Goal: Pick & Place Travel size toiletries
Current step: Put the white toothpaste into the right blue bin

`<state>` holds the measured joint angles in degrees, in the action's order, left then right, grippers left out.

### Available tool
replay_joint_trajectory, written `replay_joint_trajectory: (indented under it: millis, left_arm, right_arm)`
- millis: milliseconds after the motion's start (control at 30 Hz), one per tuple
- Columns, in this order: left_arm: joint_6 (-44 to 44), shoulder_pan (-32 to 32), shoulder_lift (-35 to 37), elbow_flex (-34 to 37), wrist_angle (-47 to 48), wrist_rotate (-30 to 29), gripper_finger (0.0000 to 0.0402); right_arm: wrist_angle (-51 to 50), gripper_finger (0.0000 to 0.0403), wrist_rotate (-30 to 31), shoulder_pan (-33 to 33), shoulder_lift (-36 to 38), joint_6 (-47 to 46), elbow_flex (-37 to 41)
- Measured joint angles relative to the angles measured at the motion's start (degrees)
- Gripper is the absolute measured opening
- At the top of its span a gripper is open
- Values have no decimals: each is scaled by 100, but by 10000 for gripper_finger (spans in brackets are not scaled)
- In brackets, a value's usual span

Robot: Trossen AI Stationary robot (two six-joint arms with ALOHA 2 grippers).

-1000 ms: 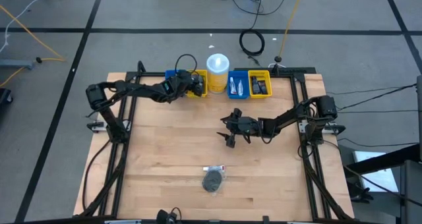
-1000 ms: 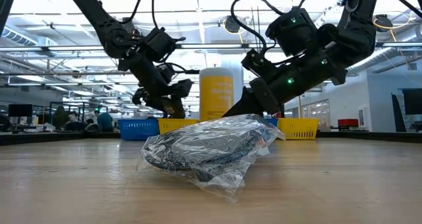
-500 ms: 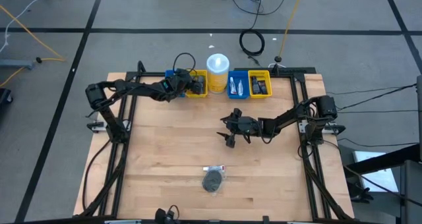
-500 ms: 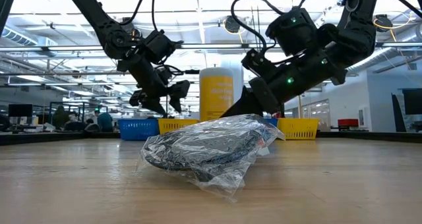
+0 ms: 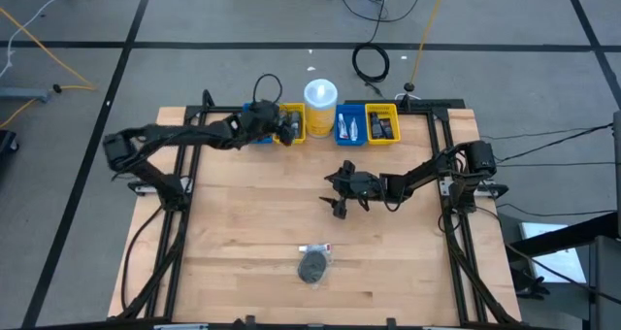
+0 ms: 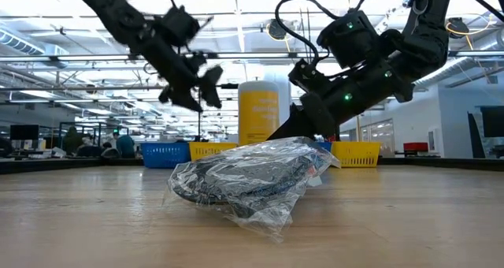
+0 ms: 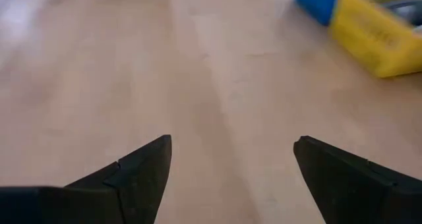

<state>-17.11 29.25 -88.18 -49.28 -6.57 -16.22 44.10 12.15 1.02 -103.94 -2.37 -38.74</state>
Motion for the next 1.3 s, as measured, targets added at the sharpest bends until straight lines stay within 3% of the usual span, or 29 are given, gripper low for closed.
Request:
replay_joint_trajectory:
  millis: [200,333,433,600,700,833,933,1300]
  left_arm:
    - [311,-912,694,225,792,-383,267]
    - [190,-1680,766,844,90,-613,254]
    - [95,-2224,679,1408,-894,-639,247]
    - [-236,-3027,471,2271,-2384,-669,241]
    - [-579,-3438,298,2638,-2988,-1068,241]
    - [-1040,-3882,-16,2824,-3358,-1752,241]
    - [-1192,-4132,-306,2823,-3433,-2104,241]
    - [-1225,-4327,-1193,2822,-4111,-2499,241]
  right_arm:
    - [-6,311,-1649,-4,49,-237,0]
    - [231,311,-2479,-45,48,-846,2]
    - [348,311,-2719,-290,55,-1165,-15]
    - [229,311,-2737,-884,50,-1481,-134]
    - [-205,309,-2616,-1237,52,-1638,-315]
    - [-1556,292,-1589,-1570,52,-1593,-588]
    - [-2045,271,-1192,-1653,52,-1702,-651]
    - [-1491,181,-1197,-1781,-86,-1931,-664]
